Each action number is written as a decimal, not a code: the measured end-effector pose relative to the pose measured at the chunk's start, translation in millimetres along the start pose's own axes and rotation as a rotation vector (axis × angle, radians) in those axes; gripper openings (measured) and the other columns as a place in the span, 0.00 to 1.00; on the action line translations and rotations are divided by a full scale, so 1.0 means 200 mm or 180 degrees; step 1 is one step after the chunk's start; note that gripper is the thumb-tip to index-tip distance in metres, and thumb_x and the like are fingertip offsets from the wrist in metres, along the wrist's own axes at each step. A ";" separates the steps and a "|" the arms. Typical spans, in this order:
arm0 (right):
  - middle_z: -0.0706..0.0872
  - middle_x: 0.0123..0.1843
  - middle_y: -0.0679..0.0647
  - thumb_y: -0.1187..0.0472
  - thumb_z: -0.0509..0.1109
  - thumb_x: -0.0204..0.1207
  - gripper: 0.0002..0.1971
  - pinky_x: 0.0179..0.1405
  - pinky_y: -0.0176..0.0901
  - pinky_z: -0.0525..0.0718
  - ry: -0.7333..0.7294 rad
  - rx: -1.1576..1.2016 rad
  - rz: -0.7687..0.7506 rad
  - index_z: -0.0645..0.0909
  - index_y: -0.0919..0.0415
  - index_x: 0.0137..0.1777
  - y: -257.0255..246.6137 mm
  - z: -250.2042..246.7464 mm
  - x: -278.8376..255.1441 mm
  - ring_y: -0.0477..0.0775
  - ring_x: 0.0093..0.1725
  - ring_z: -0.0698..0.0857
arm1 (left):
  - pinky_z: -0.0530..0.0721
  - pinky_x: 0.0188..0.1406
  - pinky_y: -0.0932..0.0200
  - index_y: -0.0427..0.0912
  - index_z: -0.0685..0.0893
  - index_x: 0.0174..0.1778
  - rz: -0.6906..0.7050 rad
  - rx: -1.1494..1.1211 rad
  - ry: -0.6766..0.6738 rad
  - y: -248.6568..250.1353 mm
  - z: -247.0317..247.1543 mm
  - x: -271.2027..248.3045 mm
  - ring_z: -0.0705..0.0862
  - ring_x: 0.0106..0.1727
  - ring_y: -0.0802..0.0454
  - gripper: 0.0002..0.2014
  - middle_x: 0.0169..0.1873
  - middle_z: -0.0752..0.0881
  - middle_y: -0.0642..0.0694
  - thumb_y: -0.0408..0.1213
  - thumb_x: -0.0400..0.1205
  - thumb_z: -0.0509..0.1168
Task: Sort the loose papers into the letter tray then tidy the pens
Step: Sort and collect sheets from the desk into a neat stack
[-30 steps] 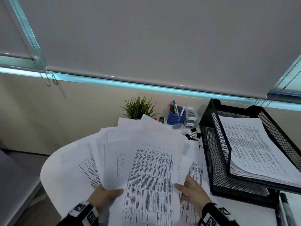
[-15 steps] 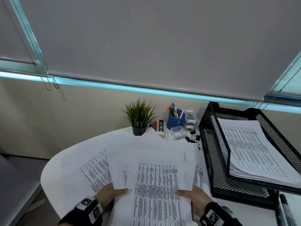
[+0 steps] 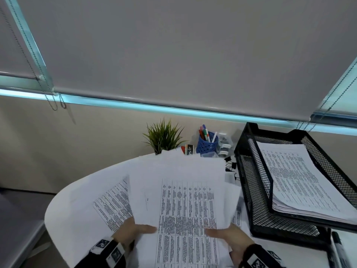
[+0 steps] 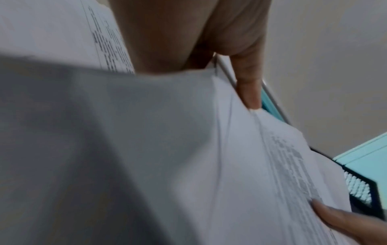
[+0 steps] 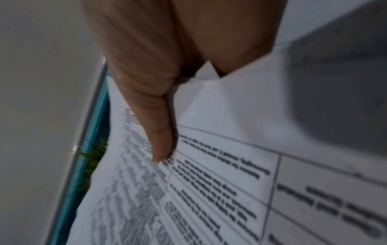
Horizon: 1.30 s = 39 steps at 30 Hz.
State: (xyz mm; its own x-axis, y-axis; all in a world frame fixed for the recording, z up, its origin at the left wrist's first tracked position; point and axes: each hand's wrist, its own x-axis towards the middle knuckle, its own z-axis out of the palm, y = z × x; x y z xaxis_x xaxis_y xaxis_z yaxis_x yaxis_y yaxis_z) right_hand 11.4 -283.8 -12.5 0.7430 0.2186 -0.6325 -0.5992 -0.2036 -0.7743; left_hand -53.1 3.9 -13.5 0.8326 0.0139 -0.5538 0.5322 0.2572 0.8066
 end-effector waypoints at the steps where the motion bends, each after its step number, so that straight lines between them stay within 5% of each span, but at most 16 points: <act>1: 0.92 0.51 0.56 0.55 0.92 0.24 0.48 0.62 0.53 0.78 -0.0131 0.0144 -0.0080 0.85 0.63 0.53 -0.06 0.02 -0.08 0.57 0.54 0.87 | 0.83 0.46 0.49 0.29 0.85 0.52 0.0040 -0.0174 -0.0044 0.02 0.00 -0.02 0.88 0.49 0.36 0.50 0.47 0.90 0.34 0.35 0.29 0.86; 5: 0.92 0.37 0.47 0.77 0.79 0.60 0.22 0.58 0.49 0.78 -0.0381 0.0534 -0.0618 0.81 0.58 0.51 -0.24 0.01 -0.21 0.50 0.45 0.86 | 0.83 0.53 0.44 0.33 0.82 0.60 0.0455 -0.0474 -0.0205 0.14 0.04 -0.07 0.87 0.54 0.35 0.44 0.53 0.88 0.33 0.30 0.43 0.83; 7: 0.91 0.35 0.41 0.72 0.78 0.63 0.20 0.52 0.36 0.78 -0.0266 0.0196 -0.1009 0.79 0.56 0.53 -0.34 -0.01 -0.27 0.38 0.39 0.87 | 0.82 0.55 0.44 0.35 0.83 0.59 0.0804 -0.0518 -0.0100 0.25 0.07 -0.09 0.88 0.55 0.39 0.48 0.54 0.89 0.36 0.35 0.39 0.87; 10: 0.87 0.25 0.38 0.68 0.79 0.65 0.14 0.32 0.20 0.79 0.0004 -0.0101 -0.1656 0.77 0.52 0.39 -0.51 -0.02 -0.35 0.30 0.25 0.84 | 0.80 0.62 0.39 0.36 0.83 0.60 0.1376 -0.0560 -0.0161 0.45 0.14 -0.11 0.87 0.56 0.40 0.48 0.53 0.89 0.37 0.40 0.40 0.88; 12: 0.89 0.37 0.30 0.68 0.79 0.65 0.19 0.41 0.20 0.81 0.0216 -0.0153 -0.2123 0.79 0.47 0.49 -0.62 -0.01 -0.40 0.25 0.37 0.85 | 0.85 0.56 0.45 0.36 0.84 0.58 0.1743 -0.0570 -0.0074 0.56 0.19 -0.12 0.89 0.53 0.42 0.46 0.51 0.90 0.38 0.42 0.41 0.87; 16: 0.90 0.44 0.34 0.65 0.80 0.63 0.23 0.41 0.24 0.79 0.0599 -0.0034 -0.2468 0.79 0.49 0.56 -0.71 0.00 -0.43 0.28 0.44 0.86 | 0.86 0.33 0.66 0.28 0.86 0.45 0.2104 -0.0260 0.0124 0.69 0.25 -0.14 0.91 0.37 0.52 0.36 0.35 0.92 0.45 0.44 0.44 0.84; 21: 0.89 0.54 0.47 0.54 0.86 0.54 0.32 0.66 0.49 0.77 0.0641 0.0128 -0.2214 0.78 0.49 0.59 -0.63 0.01 -0.37 0.44 0.57 0.85 | 0.86 0.54 0.48 0.30 0.84 0.56 0.1938 -0.0120 0.0251 0.57 0.20 -0.04 0.89 0.53 0.43 0.34 0.48 0.90 0.37 0.41 0.56 0.84; 24: 0.89 0.56 0.49 0.48 0.88 0.48 0.38 0.67 0.59 0.78 0.0569 0.0206 -0.1979 0.77 0.45 0.60 -0.57 0.03 -0.34 0.49 0.60 0.85 | 0.86 0.47 0.64 0.40 0.84 0.57 0.1962 -0.0025 0.0081 0.52 0.23 -0.05 0.89 0.51 0.55 0.32 0.48 0.91 0.48 0.36 0.56 0.83; 26: 0.88 0.58 0.52 0.46 0.88 0.43 0.44 0.68 0.65 0.77 0.0594 0.0372 -0.1947 0.76 0.48 0.63 -0.54 0.05 -0.33 0.54 0.61 0.84 | 0.85 0.46 0.67 0.44 0.85 0.53 0.1996 -0.0029 0.0090 0.52 0.26 -0.06 0.89 0.49 0.58 0.30 0.46 0.92 0.51 0.37 0.55 0.84; 30: 0.91 0.53 0.49 0.64 0.83 0.55 0.33 0.63 0.56 0.81 0.0610 0.0626 -0.2175 0.78 0.52 0.62 -0.59 0.06 -0.34 0.48 0.56 0.87 | 0.84 0.51 0.60 0.45 0.85 0.55 0.2188 -0.0154 0.0143 0.58 0.30 -0.05 0.89 0.53 0.53 0.42 0.50 0.91 0.47 0.52 0.43 0.85; 34: 0.91 0.50 0.50 0.53 0.88 0.47 0.35 0.56 0.54 0.84 0.0708 0.0726 -0.2521 0.81 0.52 0.57 -0.66 0.01 -0.38 0.54 0.55 0.89 | 0.87 0.48 0.58 0.43 0.86 0.51 0.2434 -0.0137 -0.0017 0.67 0.28 -0.07 0.90 0.50 0.51 0.41 0.47 0.91 0.45 0.53 0.41 0.85; 36: 0.92 0.49 0.50 0.56 0.87 0.50 0.31 0.53 0.54 0.85 0.0688 0.0628 -0.2544 0.81 0.54 0.55 -0.66 -0.01 -0.38 0.57 0.54 0.89 | 0.88 0.46 0.58 0.44 0.87 0.48 0.2449 -0.0013 -0.0027 0.69 0.27 -0.07 0.90 0.48 0.52 0.40 0.44 0.92 0.45 0.54 0.39 0.85; 39: 0.89 0.57 0.54 0.50 0.88 0.50 0.39 0.62 0.62 0.82 0.0649 0.0349 -0.2259 0.79 0.55 0.63 -0.59 0.01 -0.34 0.56 0.60 0.86 | 0.88 0.46 0.59 0.47 0.88 0.45 0.2314 0.0178 0.0000 0.64 0.28 -0.05 0.90 0.48 0.52 0.38 0.44 0.92 0.46 0.56 0.39 0.85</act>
State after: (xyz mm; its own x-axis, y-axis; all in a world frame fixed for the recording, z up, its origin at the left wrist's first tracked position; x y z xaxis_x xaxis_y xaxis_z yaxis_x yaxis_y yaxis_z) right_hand 30.1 -272.6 122.4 0.9965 0.0786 0.0281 0.0266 0.0193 -0.9995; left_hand 16.3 -16.6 107.0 0.9787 0.1623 0.1260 -0.1482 0.1333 0.9799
